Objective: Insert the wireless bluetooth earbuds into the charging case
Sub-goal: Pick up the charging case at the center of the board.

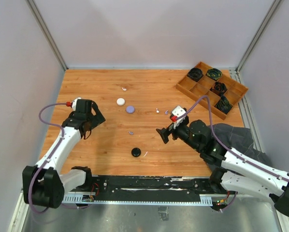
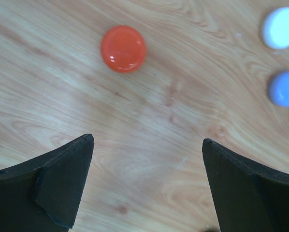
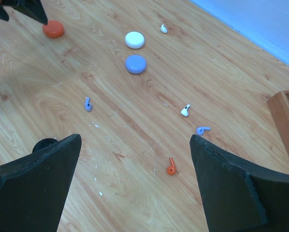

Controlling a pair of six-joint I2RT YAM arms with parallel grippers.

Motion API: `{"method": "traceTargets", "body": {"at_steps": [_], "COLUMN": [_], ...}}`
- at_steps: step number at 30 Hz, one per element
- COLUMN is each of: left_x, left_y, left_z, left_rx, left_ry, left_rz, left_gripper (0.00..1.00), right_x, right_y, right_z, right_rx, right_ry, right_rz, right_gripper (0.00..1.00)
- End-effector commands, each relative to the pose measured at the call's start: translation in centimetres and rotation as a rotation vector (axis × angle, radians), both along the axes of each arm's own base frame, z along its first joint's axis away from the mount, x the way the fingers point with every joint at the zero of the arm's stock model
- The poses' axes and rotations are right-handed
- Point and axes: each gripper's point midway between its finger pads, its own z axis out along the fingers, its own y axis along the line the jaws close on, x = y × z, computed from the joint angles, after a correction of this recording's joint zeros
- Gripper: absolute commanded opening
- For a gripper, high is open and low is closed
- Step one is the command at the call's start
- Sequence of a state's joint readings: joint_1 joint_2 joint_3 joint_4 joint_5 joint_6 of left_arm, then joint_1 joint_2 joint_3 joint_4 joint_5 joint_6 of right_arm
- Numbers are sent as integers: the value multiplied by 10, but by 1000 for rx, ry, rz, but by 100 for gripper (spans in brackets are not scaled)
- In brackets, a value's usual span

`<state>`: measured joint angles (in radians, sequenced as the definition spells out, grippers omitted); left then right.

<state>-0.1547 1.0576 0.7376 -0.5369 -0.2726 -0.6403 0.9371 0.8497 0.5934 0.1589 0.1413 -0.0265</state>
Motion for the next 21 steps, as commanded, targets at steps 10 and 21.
{"method": "traceTargets", "body": {"at_steps": [10, 21], "left_x": [49, 75], "left_y": [55, 61], "left_z": [-35, -71], "left_rx": [144, 127], "left_ry": [138, 223], "left_rz": [38, 1], "left_gripper": [93, 80], "right_x": [2, 0], "right_y": [-7, -8], "right_z": [10, 10], "right_rx": [69, 68], "right_ry": [5, -13], "right_rz": [-22, -28], "right_gripper": [96, 97]}}
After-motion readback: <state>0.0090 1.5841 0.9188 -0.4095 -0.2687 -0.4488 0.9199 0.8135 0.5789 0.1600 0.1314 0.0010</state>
